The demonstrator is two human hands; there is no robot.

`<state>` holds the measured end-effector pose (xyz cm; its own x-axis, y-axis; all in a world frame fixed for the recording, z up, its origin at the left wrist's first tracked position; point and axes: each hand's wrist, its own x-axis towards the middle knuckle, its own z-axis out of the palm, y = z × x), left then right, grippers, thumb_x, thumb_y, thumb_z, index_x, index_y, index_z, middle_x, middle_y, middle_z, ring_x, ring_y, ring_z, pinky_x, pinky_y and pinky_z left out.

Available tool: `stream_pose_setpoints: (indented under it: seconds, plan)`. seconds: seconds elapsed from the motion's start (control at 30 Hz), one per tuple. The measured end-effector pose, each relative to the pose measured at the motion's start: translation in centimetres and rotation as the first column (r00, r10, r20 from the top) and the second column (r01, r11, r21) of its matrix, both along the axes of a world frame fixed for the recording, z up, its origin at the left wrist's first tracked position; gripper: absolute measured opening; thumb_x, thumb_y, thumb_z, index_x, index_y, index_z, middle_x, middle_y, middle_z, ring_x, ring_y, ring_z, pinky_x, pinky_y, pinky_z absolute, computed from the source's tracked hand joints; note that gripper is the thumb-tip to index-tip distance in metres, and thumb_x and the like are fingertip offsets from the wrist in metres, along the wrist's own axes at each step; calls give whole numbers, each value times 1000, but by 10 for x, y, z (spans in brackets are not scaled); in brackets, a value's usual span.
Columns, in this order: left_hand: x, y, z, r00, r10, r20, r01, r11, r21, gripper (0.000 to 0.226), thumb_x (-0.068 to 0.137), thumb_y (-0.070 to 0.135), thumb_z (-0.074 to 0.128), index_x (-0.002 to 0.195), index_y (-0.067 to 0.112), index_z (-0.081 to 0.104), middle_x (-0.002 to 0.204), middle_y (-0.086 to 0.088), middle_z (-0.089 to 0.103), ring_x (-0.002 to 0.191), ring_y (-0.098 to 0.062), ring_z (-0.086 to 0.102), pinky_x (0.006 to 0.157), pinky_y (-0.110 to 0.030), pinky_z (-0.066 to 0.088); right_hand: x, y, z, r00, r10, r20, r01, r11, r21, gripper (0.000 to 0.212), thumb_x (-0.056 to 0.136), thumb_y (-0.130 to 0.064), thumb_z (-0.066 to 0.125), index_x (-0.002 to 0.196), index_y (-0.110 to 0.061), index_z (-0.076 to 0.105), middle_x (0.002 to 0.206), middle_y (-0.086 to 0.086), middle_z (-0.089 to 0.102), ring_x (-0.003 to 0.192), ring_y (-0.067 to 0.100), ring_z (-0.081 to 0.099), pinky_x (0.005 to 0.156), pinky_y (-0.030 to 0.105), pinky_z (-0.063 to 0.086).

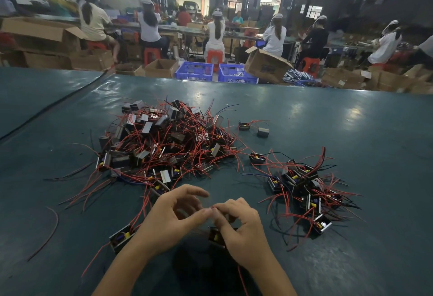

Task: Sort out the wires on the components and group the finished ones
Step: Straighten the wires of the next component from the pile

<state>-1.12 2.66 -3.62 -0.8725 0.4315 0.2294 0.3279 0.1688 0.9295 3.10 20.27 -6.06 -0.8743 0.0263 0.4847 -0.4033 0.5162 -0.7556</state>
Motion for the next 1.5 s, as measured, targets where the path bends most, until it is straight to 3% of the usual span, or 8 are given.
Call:
stream_pose_setpoints:
  seconds: [0.23, 0.77, 0.9, 1.0, 1.1, 1.17, 1.33, 1.5]
  plan:
    - [-2, 0, -5, 919, -32, -393, 0, 997, -82, 10, 85, 27, 71, 94, 27, 76, 84, 16, 67, 72, -8, 64, 60, -14, 47, 3, 2, 5, 985, 115, 132, -88, 977, -192, 19, 89, -24, 58, 75, -30, 68, 64, -15, 57, 72, 5, 49, 72, 16, 37]
    - [6, 2, -5, 880, -34, -474, -80, 973, -217, 8, 92, 37, 56, 87, 31, 58, 81, 19, 55, 65, -8, 55, 57, -21, 44, 3, -1, 2, 992, 81, 93, -70, 991, -117, 17, 88, -22, 61, 75, -31, 67, 66, -13, 54, 71, 5, 49, 69, 17, 38]
    - [8, 8, -5, 943, 95, -319, -163, 967, -194, 17, 91, 36, 58, 75, 31, 60, 66, 14, 55, 56, -8, 51, 53, -20, 39, 1, -1, -2, 999, -35, -34, 38, 996, 86, 13, 91, -27, 61, 84, -22, 70, 72, -14, 57, 73, 7, 48, 69, 28, 42]
    - [6, 18, -1, 971, 225, 79, -214, 968, -129, 35, 92, 20, 64, 57, 23, 63, 51, 7, 51, 46, -5, 43, 49, -21, 36, 0, -3, -4, 973, -101, -205, 163, 936, 312, 15, 93, -27, 60, 90, -21, 72, 77, -14, 59, 72, 7, 47, 66, 28, 40]
    - [7, 23, 1, 781, 153, 605, -237, 970, 61, 41, 89, 15, 61, 49, 19, 61, 51, 2, 48, 41, -10, 38, 42, -20, 31, 0, -7, -4, 937, -125, -325, 251, 890, 381, 19, 94, -29, 57, 89, -20, 73, 77, -13, 60, 71, 11, 49, 66, 25, 37]
    - [7, 21, 2, 716, 78, 694, -223, 967, 121, 36, 87, 19, 63, 51, 19, 62, 53, 1, 48, 42, -10, 39, 42, -20, 31, 0, -8, -3, 947, -124, -296, 225, 914, 339, 18, 94, -28, 58, 87, -19, 72, 76, -13, 60, 71, 9, 49, 67, 26, 38]
    - [5, 13, 6, 960, -3, 281, -14, 998, 59, 16, 84, 37, 68, 73, 26, 73, 64, 0, 65, 53, -7, 55, 51, -17, 44, 2, -3, 1, 998, -20, 56, 20, 1000, -4, 17, 89, -28, 59, 79, -21, 70, 72, -14, 57, 77, 9, 50, 72, 31, 42]
    - [6, 5, 2, 999, 19, -42, -19, 1000, -4, 24, 74, 50, 75, 95, 39, 71, 84, 5, 70, 66, -10, 64, 58, -21, 50, 3, 0, 6, 982, 103, 161, -67, 975, -213, 24, 87, -26, 58, 69, -37, 68, 67, -8, 55, 72, 6, 50, 70, 16, 38]
